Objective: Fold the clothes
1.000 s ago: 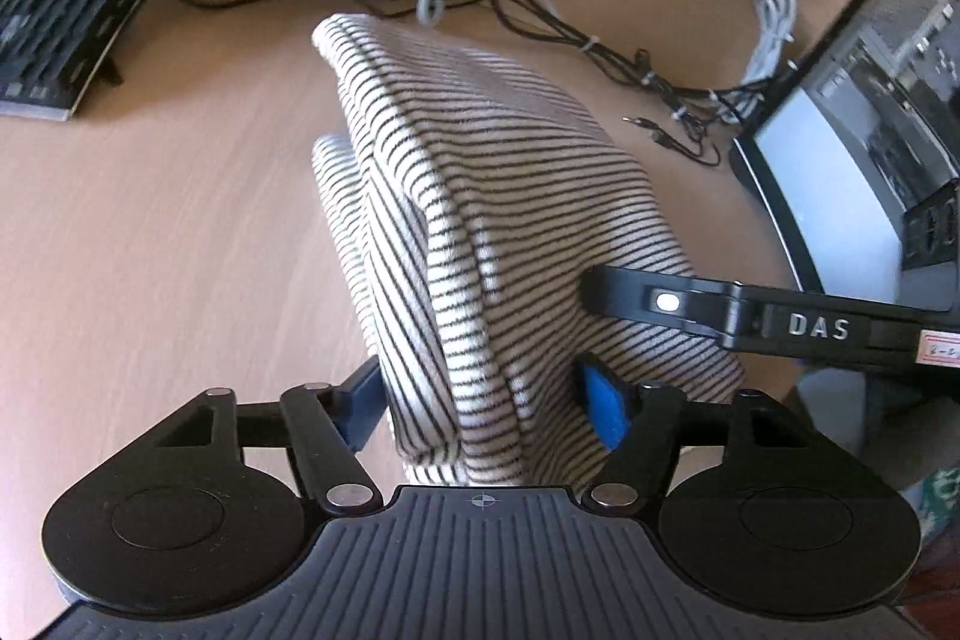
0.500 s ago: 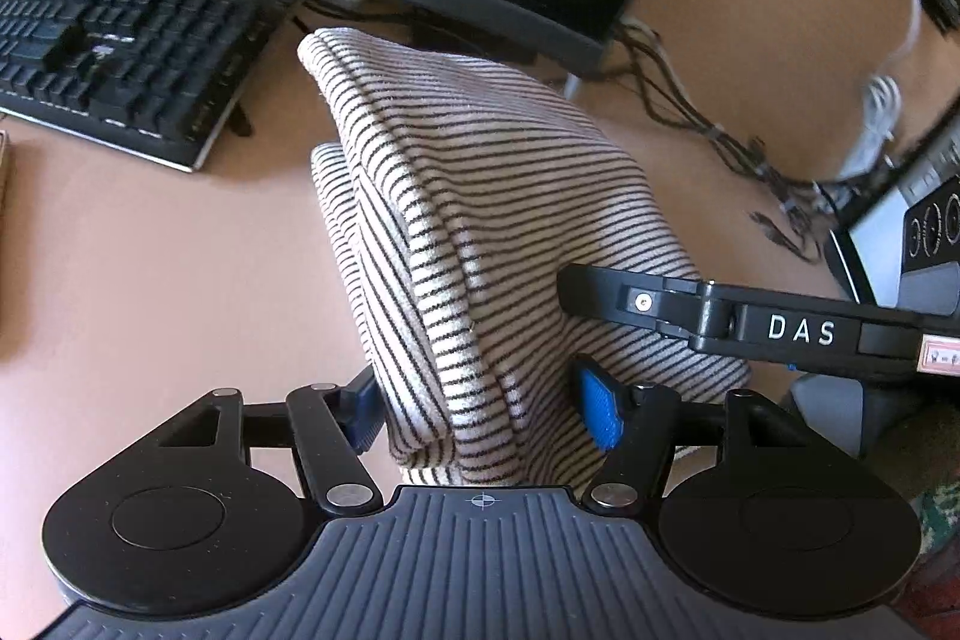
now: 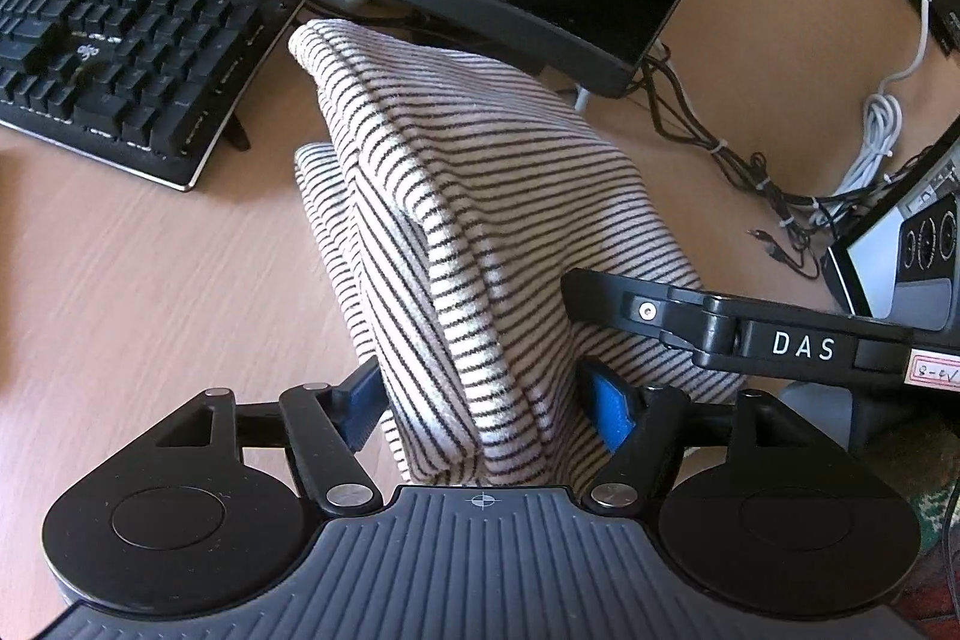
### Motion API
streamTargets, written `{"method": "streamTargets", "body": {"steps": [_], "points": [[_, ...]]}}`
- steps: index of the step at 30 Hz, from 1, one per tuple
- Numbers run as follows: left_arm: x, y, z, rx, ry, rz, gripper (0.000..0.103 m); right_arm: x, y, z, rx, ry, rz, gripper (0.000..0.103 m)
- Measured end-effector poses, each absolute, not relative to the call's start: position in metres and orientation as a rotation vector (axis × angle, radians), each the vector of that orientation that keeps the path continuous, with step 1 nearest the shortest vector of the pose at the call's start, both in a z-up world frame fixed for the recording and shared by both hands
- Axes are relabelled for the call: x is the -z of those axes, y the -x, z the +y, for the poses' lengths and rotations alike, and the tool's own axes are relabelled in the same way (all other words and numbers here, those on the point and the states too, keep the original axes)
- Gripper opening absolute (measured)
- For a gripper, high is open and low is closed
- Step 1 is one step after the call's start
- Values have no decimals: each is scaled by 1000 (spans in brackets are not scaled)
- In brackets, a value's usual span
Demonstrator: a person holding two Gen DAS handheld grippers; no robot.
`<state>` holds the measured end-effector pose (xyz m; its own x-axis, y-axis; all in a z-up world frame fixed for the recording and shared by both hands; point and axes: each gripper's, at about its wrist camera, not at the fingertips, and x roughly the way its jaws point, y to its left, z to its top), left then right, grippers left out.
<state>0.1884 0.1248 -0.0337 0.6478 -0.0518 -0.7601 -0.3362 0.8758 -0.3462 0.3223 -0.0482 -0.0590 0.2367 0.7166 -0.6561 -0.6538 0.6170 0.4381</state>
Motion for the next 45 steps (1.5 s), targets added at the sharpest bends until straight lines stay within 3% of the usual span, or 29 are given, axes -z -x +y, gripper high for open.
{"method": "streamTargets", "body": {"steps": [5, 23, 37, 45], "points": [[35, -189, 124, -188, 503, 860, 82, 57, -317, -51, -923, -63, 931, 96], [24, -146, 81, -310, 445, 858, 81, 46, -273, -101, -889, 76, 849, 103], [47, -127, -21, -396, 336, 865, 103, 64, -243, -159, -759, 268, 784, 103], [49, -126, -32, -478, 341, 862, 103, 67, -237, -174, -760, 295, 745, 103]]}}
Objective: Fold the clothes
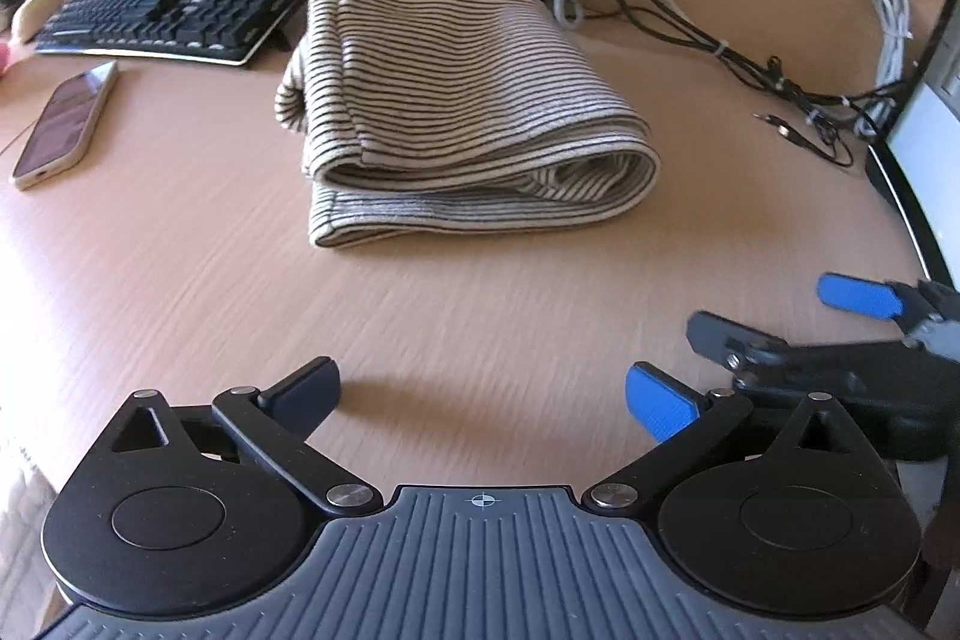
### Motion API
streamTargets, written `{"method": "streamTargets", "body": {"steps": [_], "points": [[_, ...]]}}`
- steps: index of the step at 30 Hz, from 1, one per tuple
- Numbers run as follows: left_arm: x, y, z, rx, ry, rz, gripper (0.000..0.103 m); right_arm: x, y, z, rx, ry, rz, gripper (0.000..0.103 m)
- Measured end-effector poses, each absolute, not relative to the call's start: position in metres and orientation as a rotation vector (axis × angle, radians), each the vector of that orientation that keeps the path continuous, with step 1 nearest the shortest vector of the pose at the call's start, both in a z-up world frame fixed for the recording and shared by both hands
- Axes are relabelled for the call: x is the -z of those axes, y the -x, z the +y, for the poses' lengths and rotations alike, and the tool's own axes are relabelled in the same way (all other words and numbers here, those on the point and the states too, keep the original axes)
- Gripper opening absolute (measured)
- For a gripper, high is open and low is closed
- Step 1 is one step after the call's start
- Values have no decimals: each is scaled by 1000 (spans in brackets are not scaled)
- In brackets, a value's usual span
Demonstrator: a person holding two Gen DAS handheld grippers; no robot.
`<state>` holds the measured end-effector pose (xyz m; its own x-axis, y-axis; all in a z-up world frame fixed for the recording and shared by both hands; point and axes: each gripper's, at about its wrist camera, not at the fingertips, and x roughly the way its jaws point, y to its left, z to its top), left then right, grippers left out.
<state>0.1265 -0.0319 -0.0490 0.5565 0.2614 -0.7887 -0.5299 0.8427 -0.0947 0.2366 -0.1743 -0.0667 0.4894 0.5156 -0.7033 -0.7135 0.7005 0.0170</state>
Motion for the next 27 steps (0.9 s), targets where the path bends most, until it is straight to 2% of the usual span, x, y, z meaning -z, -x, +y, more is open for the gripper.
{"method": "streamTargets", "body": {"steps": [11, 17, 27], "points": [[52, -132, -33, -618, 304, 904, 103, 68, -249, -160, -839, 331, 724, 103], [52, -133, -31, -628, 318, 901, 103, 74, -254, -152, -889, 314, 653, 103], [52, -130, -29, -613, 327, 867, 103, 73, -253, -151, -879, 309, 655, 103]]}}
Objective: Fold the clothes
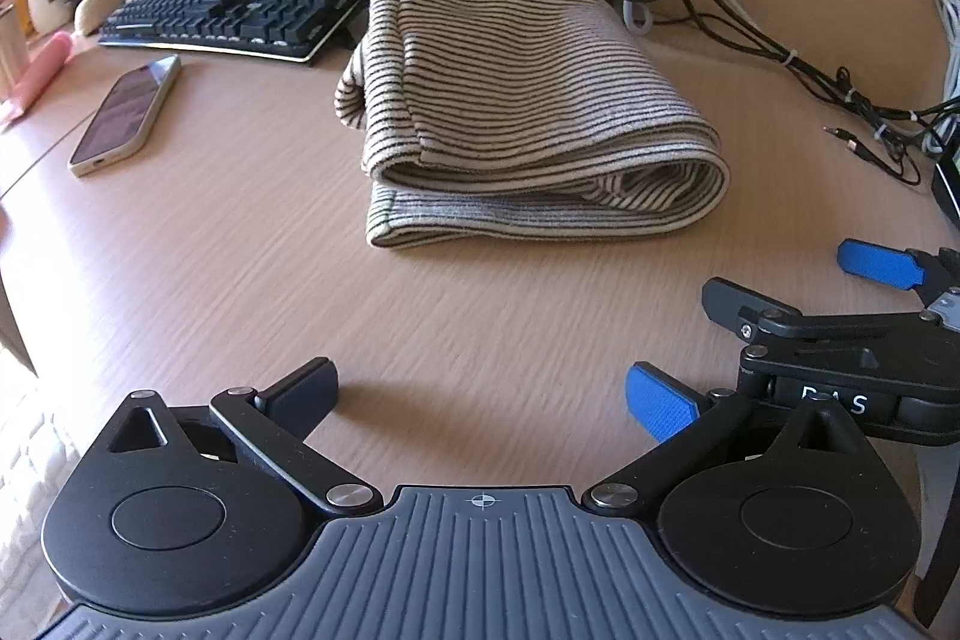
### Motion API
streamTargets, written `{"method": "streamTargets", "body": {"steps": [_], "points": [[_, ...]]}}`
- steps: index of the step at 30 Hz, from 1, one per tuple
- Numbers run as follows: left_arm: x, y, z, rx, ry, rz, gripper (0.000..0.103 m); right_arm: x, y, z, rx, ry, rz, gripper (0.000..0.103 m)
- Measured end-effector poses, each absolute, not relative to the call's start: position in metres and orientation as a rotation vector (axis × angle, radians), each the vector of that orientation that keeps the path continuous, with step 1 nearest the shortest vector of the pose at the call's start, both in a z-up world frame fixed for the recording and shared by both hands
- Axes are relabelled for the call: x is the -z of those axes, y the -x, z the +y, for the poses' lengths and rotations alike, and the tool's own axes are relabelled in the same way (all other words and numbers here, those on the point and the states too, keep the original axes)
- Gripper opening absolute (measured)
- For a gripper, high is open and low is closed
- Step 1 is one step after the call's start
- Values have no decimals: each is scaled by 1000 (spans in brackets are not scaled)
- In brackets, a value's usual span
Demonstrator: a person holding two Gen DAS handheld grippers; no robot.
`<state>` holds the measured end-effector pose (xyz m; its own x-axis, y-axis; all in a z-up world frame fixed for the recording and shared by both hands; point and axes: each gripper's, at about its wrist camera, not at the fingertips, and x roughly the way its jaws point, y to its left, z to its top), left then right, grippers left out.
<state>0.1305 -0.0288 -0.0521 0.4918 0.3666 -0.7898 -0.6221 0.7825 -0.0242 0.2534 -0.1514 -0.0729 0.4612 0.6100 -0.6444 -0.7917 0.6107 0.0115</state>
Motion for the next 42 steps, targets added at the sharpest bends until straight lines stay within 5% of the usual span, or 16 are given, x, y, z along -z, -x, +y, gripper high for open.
{"method": "streamTargets", "body": {"steps": [42], "points": [[50, -130, -14, -609, 415, 851, 103, 74, -253, -152, -885, 312, 655, 103]]}}
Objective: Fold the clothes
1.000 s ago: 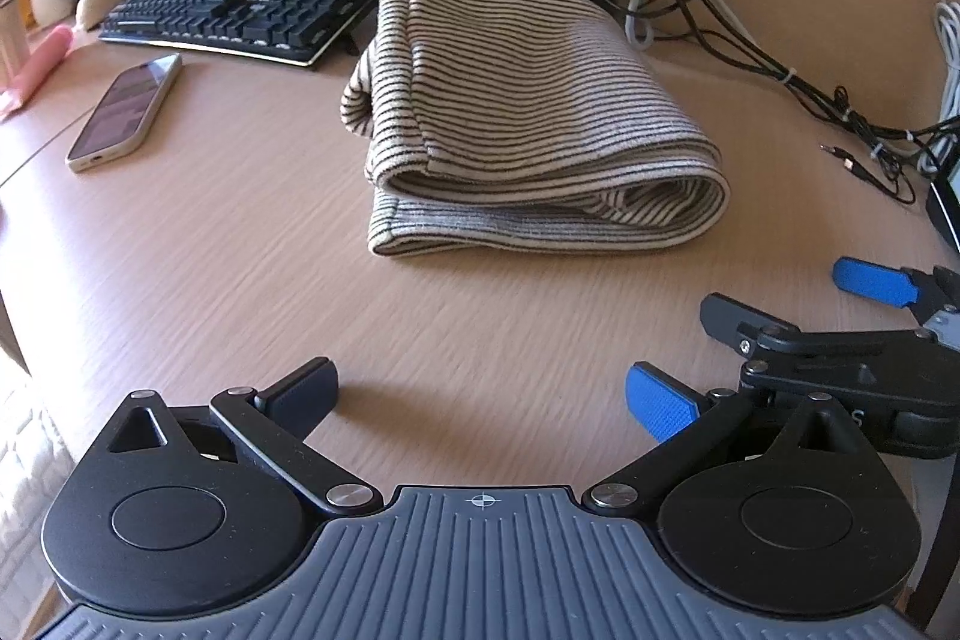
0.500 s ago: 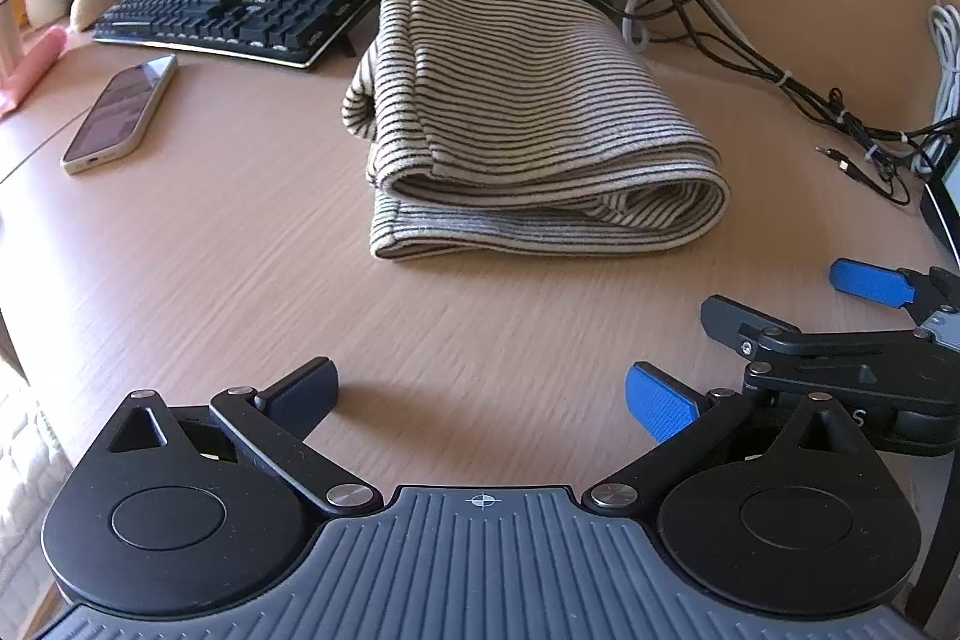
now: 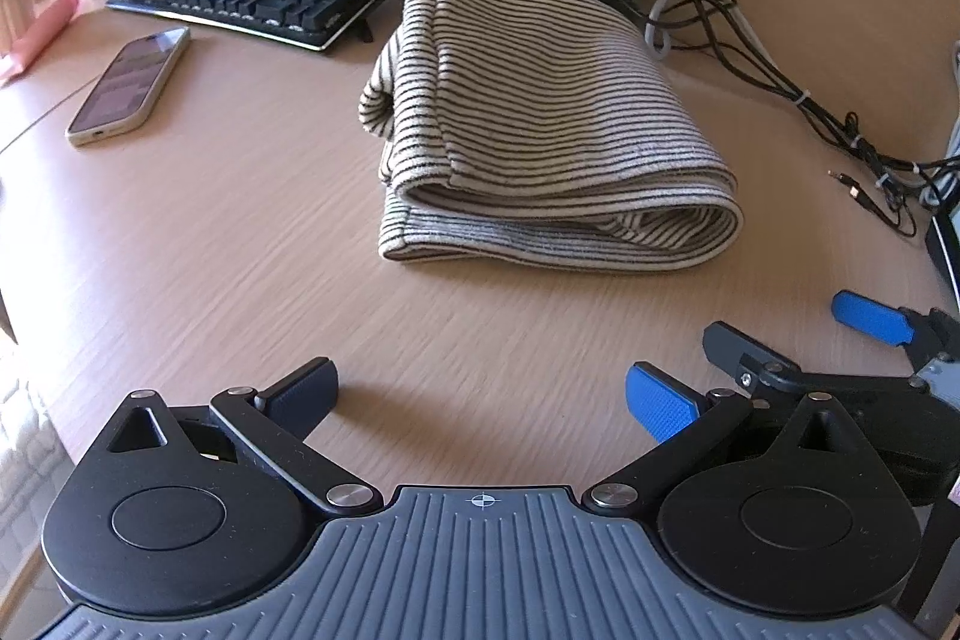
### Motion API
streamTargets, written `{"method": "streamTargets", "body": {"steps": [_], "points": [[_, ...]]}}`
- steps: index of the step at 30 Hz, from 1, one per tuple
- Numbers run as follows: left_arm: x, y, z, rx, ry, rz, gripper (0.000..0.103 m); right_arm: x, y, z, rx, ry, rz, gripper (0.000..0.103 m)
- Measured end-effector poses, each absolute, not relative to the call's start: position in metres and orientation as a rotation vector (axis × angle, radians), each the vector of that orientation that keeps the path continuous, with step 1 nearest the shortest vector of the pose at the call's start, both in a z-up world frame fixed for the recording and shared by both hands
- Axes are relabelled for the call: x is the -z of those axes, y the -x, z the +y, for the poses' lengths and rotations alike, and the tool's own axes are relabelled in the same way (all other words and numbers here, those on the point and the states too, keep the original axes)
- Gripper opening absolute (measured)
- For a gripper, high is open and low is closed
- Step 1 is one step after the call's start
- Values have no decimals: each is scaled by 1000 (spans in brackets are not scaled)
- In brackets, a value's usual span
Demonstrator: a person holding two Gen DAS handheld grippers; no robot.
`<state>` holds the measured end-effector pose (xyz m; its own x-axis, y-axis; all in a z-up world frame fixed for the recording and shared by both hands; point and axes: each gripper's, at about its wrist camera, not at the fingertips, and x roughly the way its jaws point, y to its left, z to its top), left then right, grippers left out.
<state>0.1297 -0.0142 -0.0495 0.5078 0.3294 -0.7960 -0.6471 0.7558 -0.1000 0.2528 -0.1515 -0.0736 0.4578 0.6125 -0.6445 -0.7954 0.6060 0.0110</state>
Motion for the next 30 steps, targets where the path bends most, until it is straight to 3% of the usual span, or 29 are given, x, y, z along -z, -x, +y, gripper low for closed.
{"method": "streamTargets", "body": {"steps": [9, 22, 30], "points": [[46, -127, 5, -645, 563, 835, 103, 74, -253, -152, -885, 312, 655, 103], [45, -132, -4, -644, 547, 878, 103, 73, -253, -152, -886, 312, 655, 103], [46, -125, -16, -588, 495, 802, 103, 73, -253, -152, -886, 313, 655, 103]]}}
